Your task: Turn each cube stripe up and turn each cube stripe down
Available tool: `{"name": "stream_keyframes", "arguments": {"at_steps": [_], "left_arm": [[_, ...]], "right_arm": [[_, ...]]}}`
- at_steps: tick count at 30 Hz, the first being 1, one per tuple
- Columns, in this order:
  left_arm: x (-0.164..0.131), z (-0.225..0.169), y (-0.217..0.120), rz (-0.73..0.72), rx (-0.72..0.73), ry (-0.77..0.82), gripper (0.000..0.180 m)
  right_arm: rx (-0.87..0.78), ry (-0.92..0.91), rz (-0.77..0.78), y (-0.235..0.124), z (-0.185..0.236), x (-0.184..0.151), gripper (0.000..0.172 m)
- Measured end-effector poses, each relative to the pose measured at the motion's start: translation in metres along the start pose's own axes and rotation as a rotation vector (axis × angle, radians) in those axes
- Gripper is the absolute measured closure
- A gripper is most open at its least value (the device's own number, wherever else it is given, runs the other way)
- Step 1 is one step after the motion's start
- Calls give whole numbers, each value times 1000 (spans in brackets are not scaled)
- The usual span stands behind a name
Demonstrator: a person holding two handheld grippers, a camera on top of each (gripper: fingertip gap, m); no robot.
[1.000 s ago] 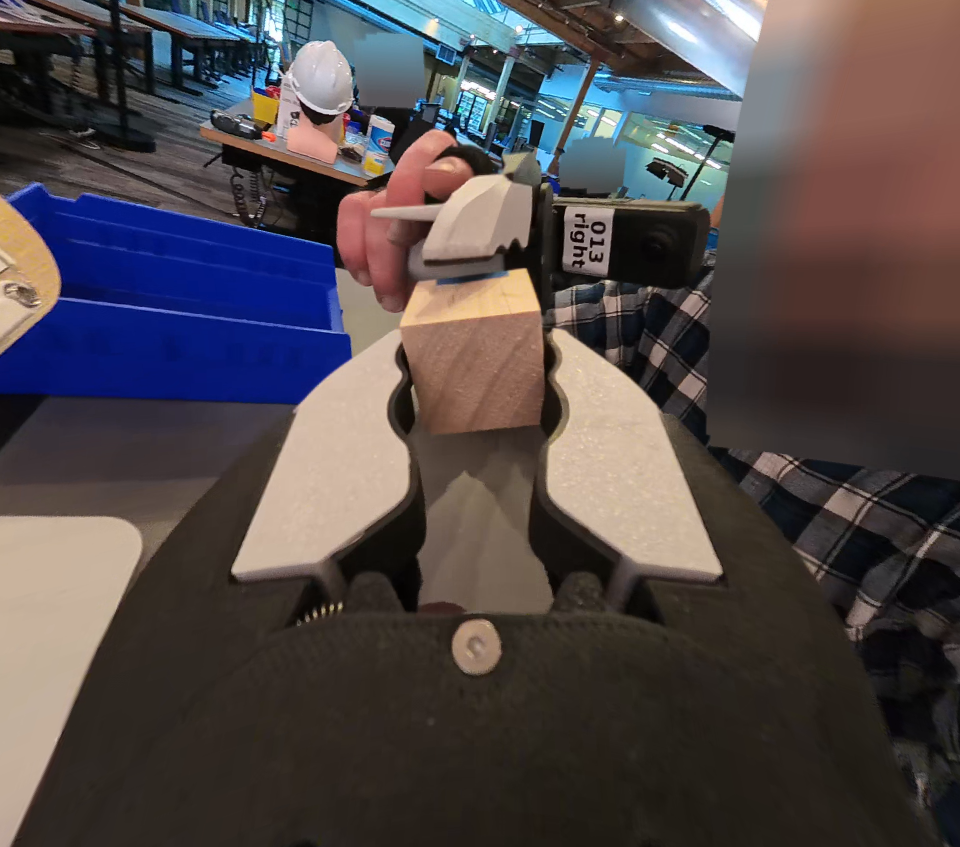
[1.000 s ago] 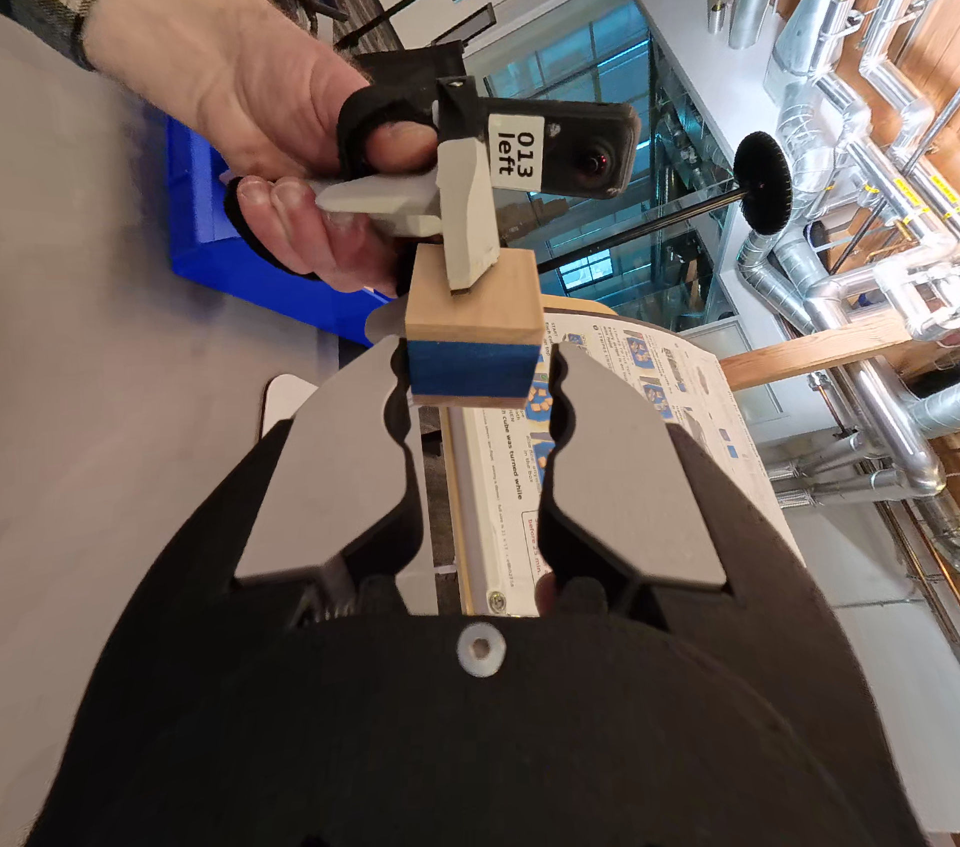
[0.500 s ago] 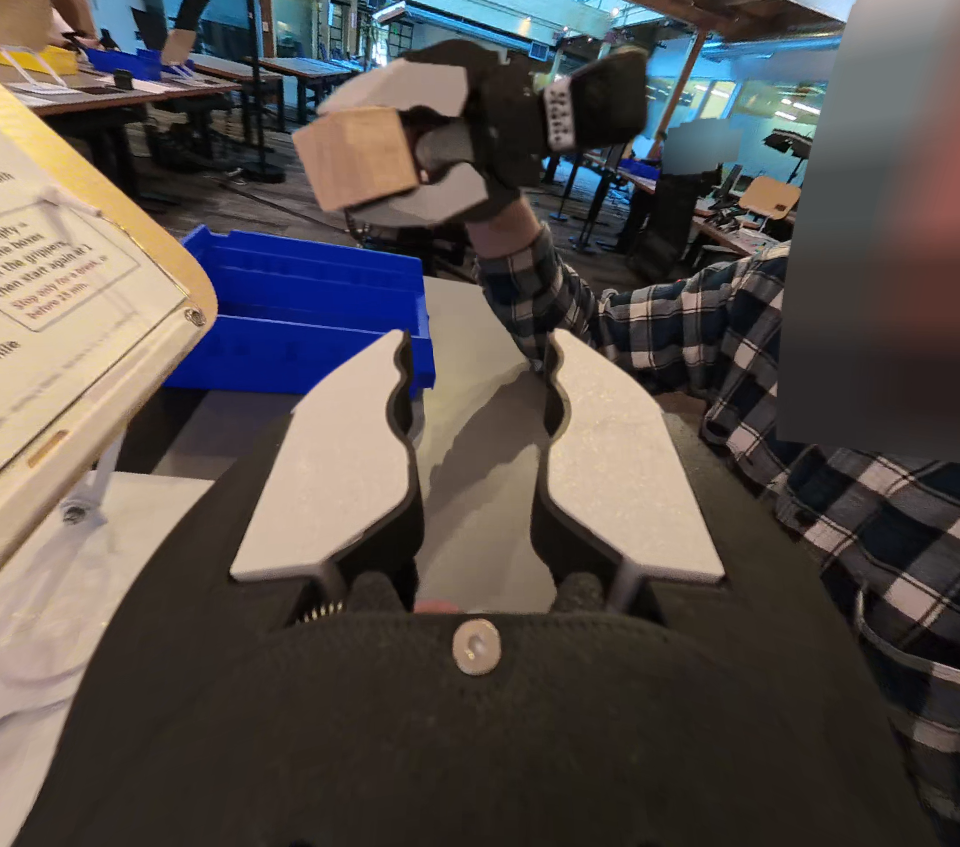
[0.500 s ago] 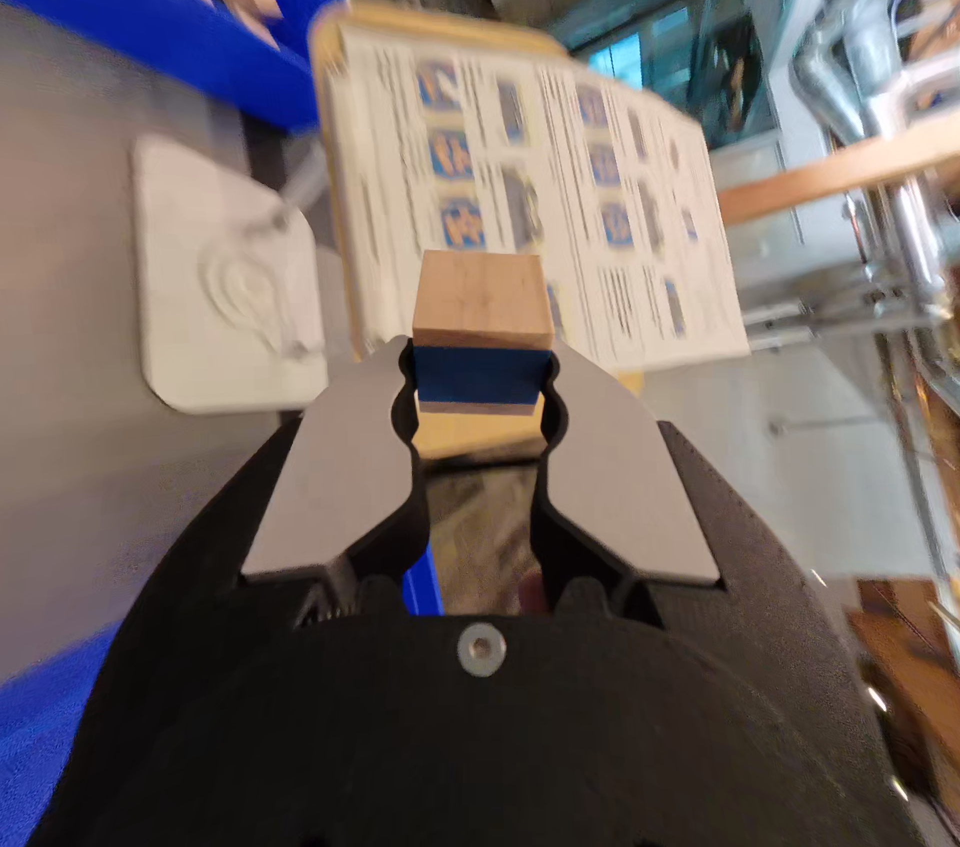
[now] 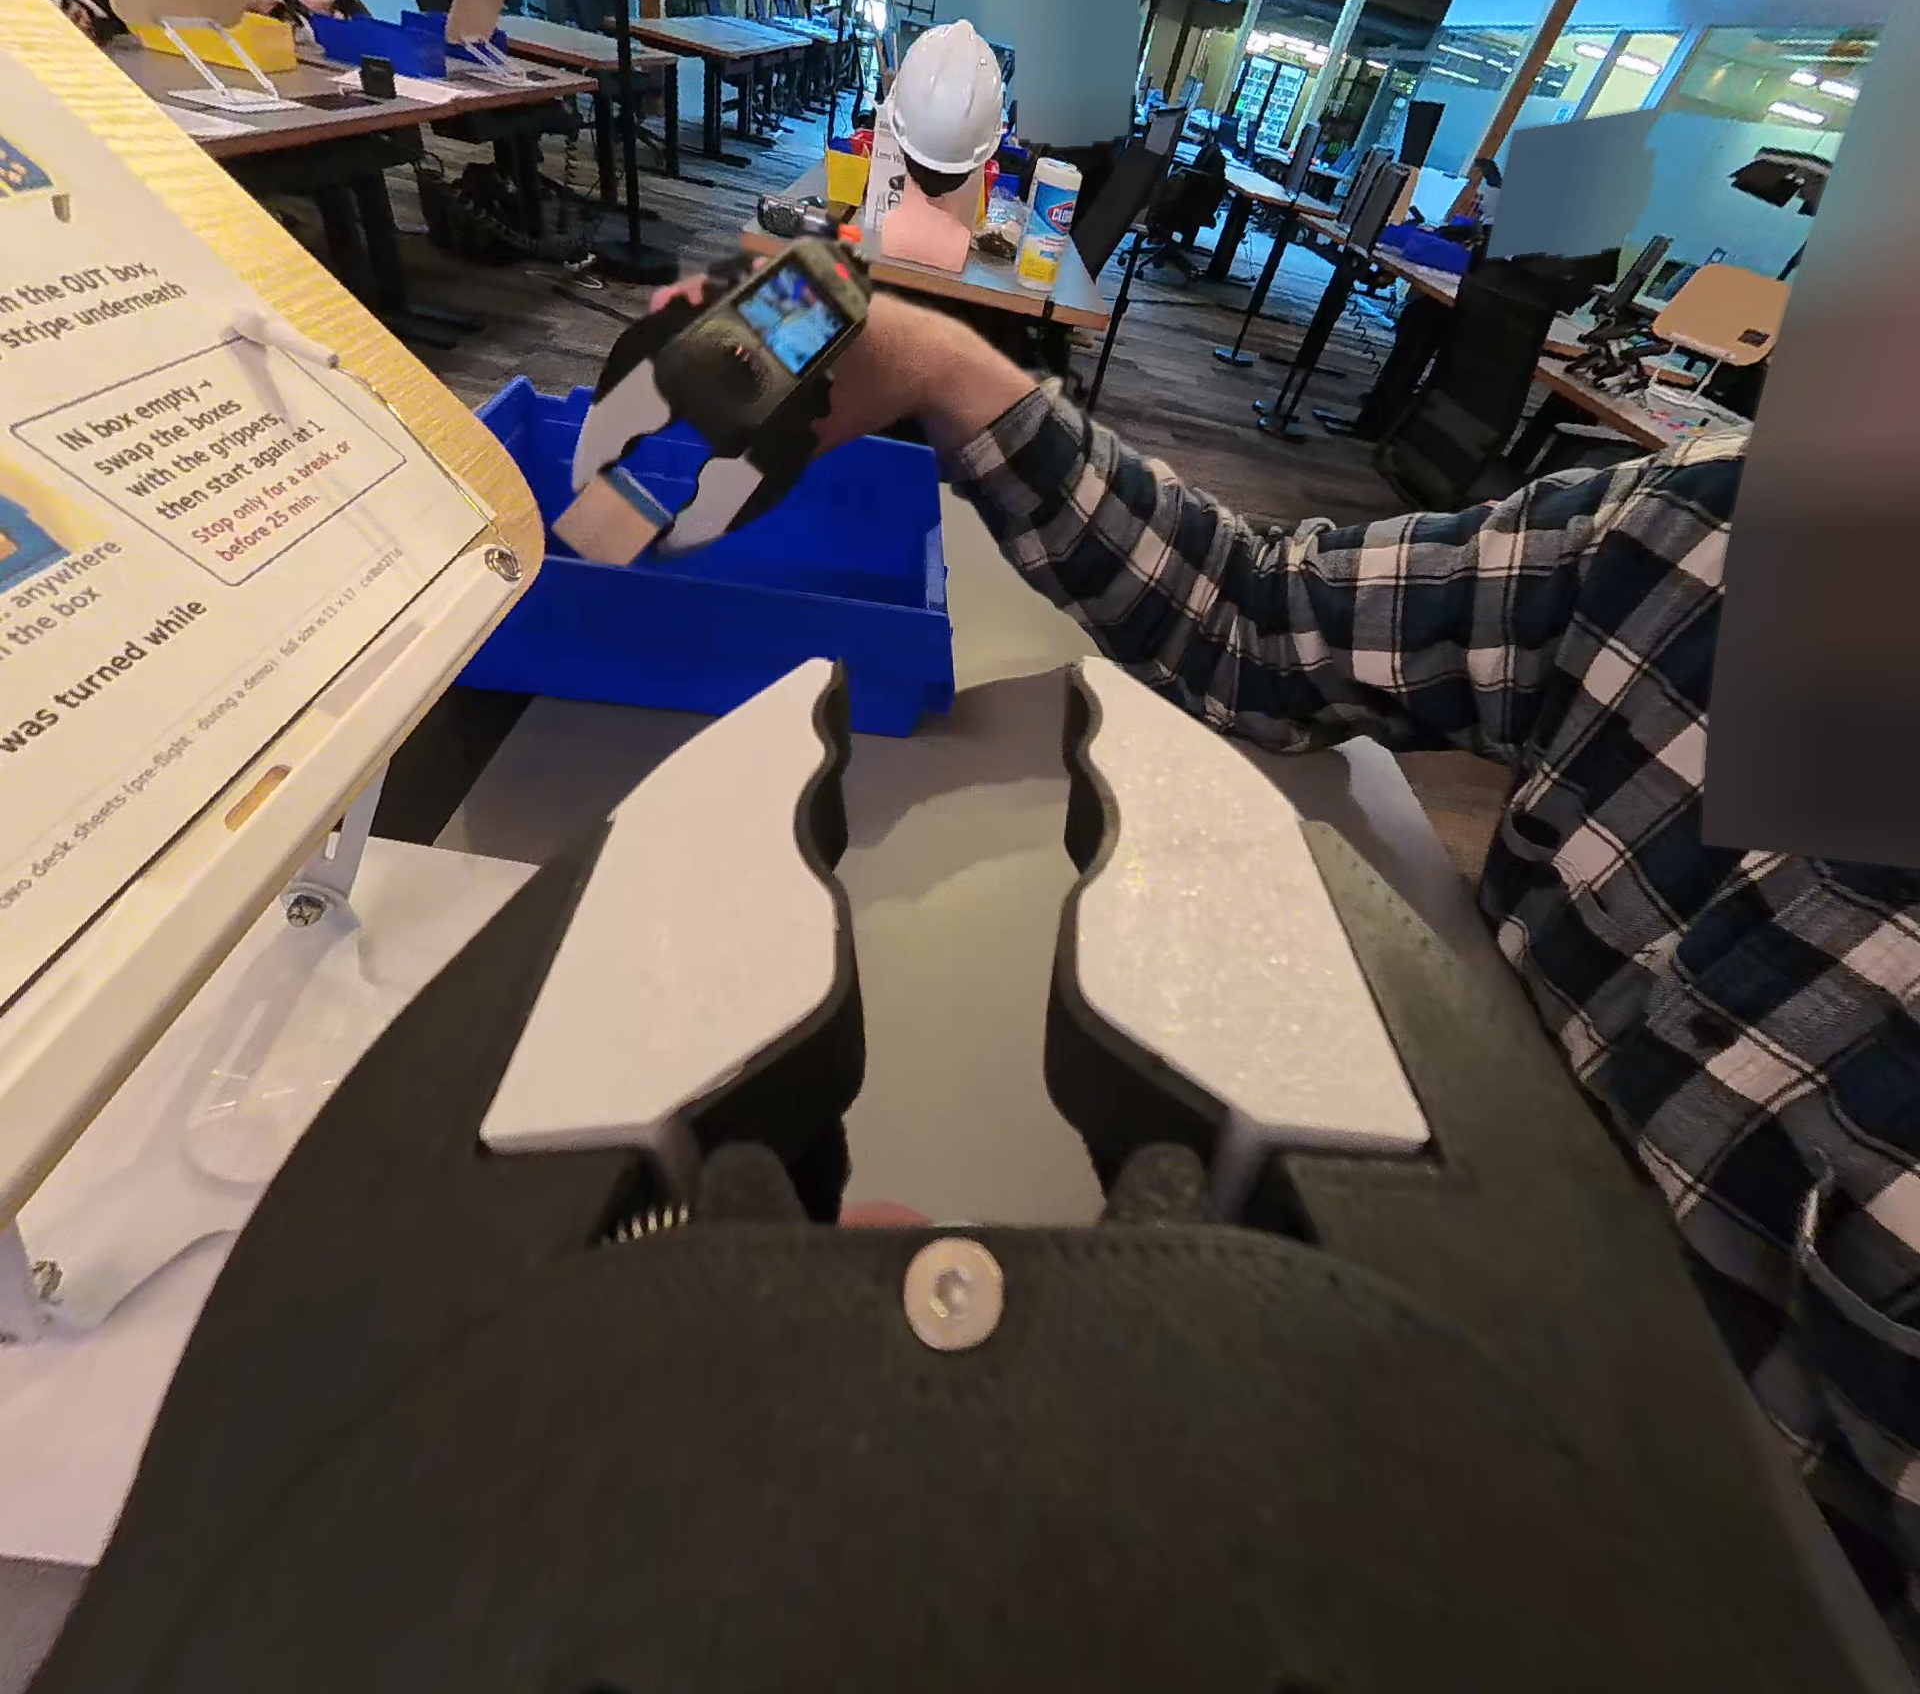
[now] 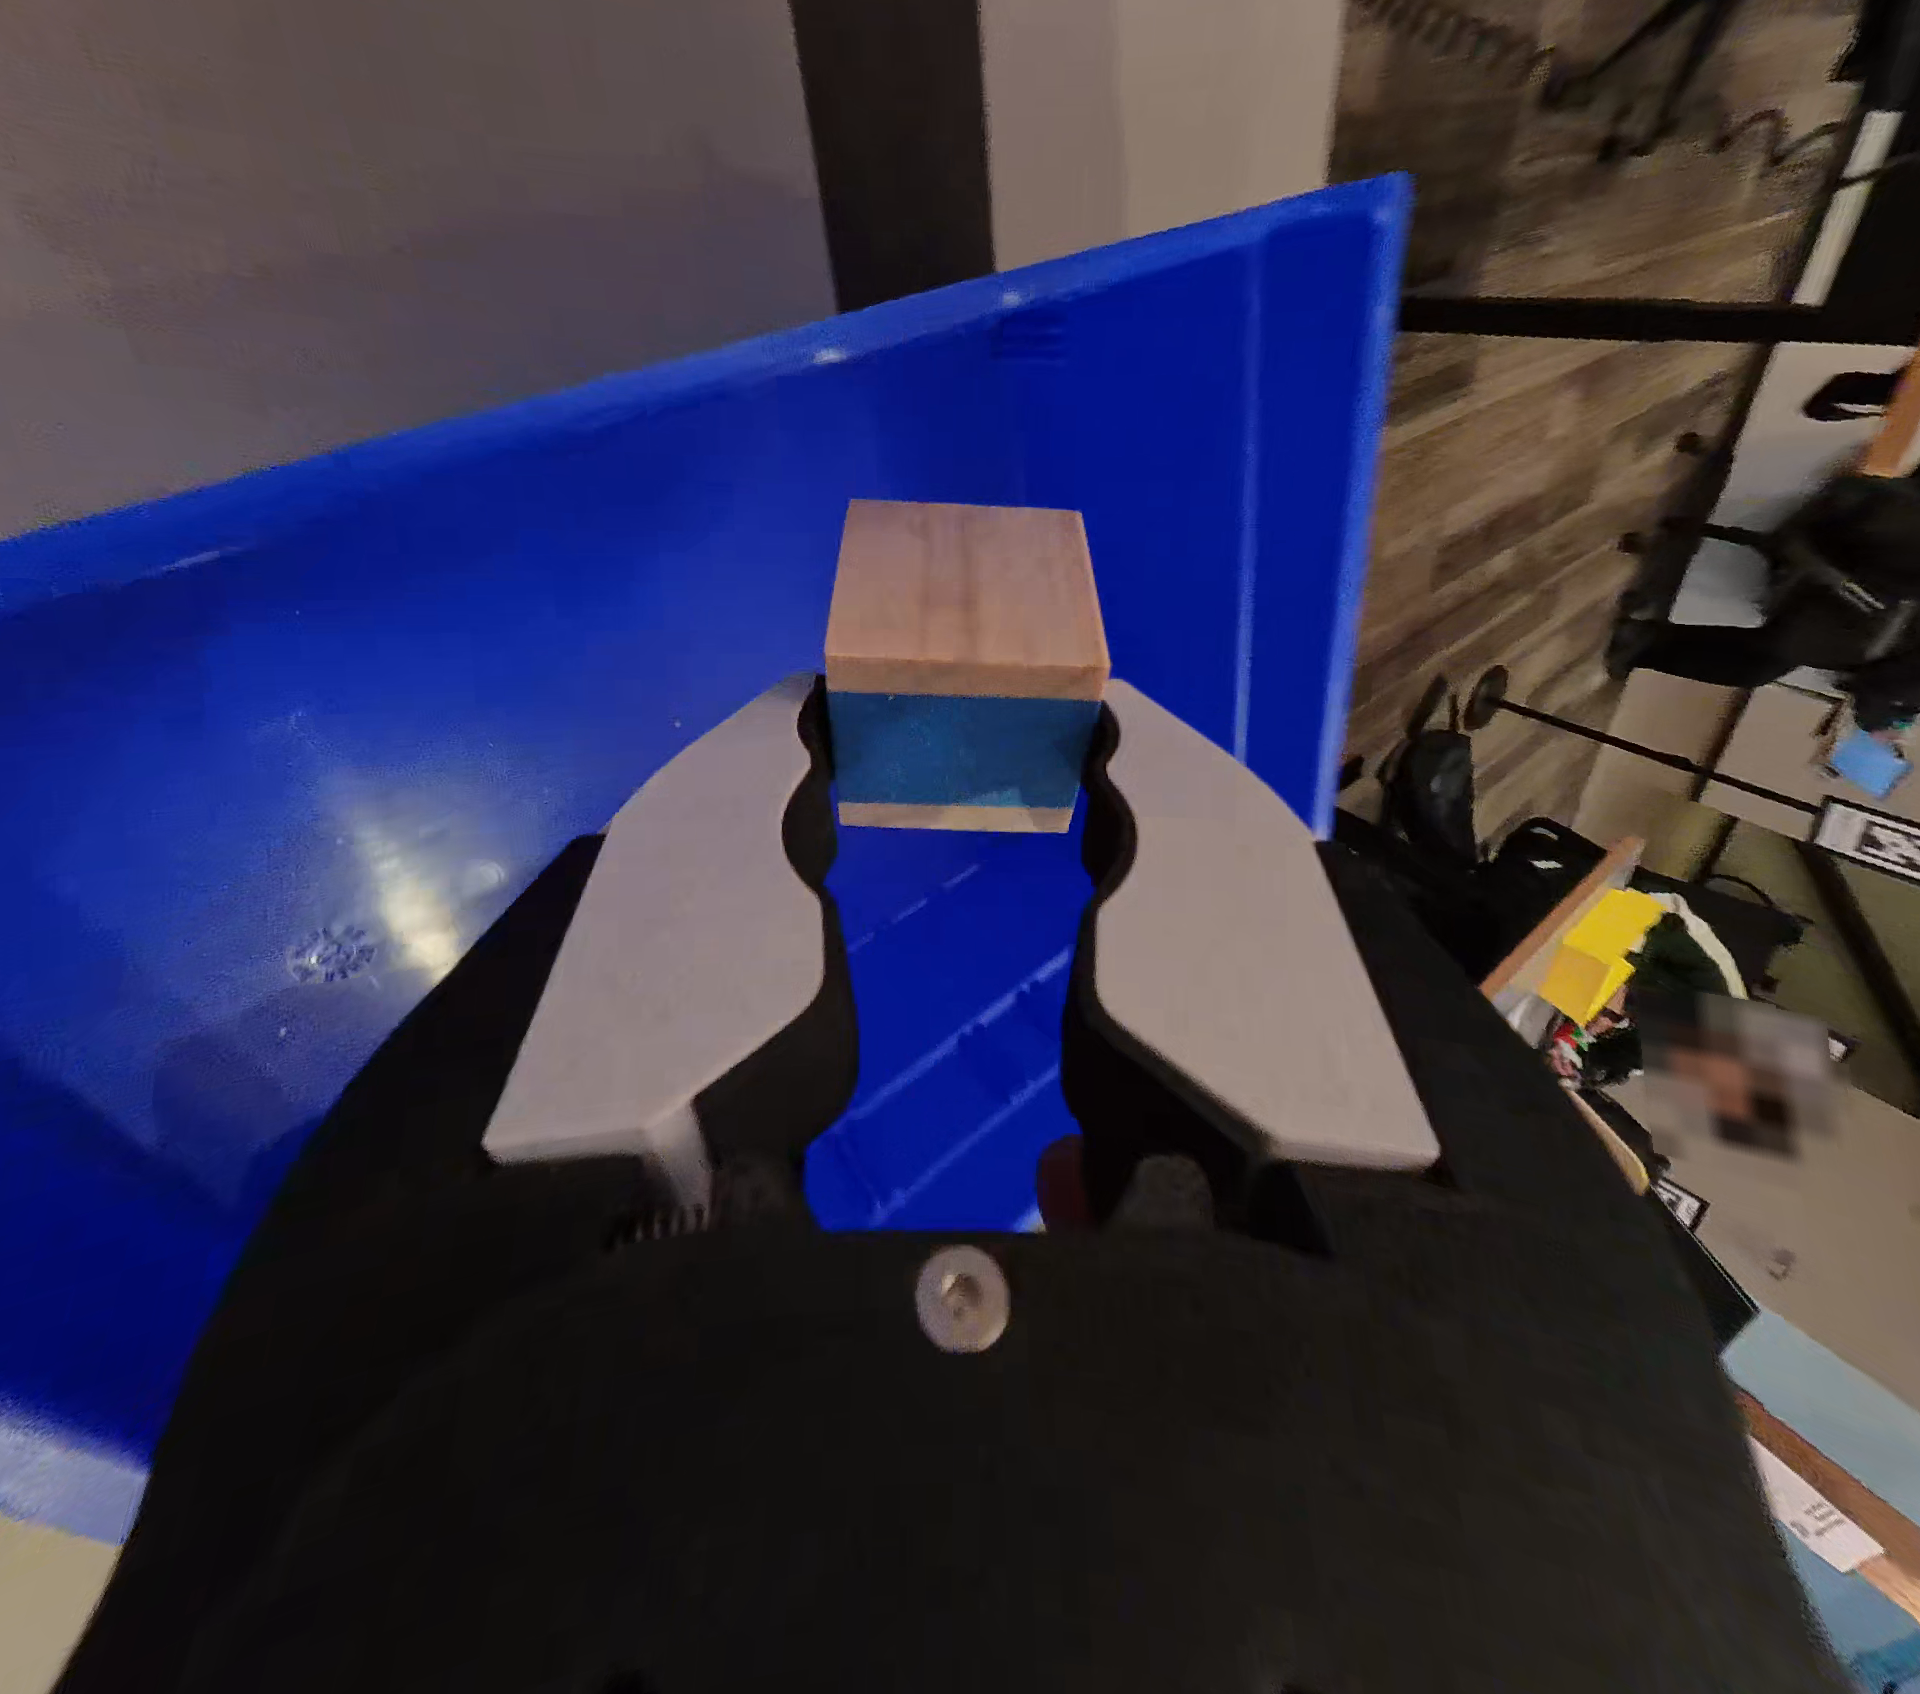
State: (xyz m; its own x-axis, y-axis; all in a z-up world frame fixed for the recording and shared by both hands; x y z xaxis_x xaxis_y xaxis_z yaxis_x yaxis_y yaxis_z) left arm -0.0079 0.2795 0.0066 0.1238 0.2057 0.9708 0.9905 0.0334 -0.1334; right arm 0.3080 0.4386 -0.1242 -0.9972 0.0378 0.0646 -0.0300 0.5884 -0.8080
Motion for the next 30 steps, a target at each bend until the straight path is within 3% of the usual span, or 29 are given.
{"name": "stream_keyframes", "arguments": {"at_steps": [8,17,23,26,30], "left_arm": [[4,0,-8,-11,17,12,144],[1,0,-3,8,13,14,144],[-1,1,-3,32,32,24,144],[1,3,-12,71,89,58,142],[-3,14,-42,256,321,176,135]], "right_arm": [[108,-57,103,46,21,-2,126],[109,-74,139,58,23,-2,126],[51,-39,117,57,13,2,111],[-2,-17,98,44,2,0,112],[-95,36,40,19,-16,2,119]]}}
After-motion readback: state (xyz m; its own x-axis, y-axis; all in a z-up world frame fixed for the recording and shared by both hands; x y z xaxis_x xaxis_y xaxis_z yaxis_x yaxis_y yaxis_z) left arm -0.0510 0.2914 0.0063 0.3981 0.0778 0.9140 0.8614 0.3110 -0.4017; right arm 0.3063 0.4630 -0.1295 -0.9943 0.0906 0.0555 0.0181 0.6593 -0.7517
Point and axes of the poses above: each gripper's, where its closed fingertips meet, y out along the fingers, x out of its top, z = x × y across the jaws, the point moved 4 cm from there along -y, back along the fingers
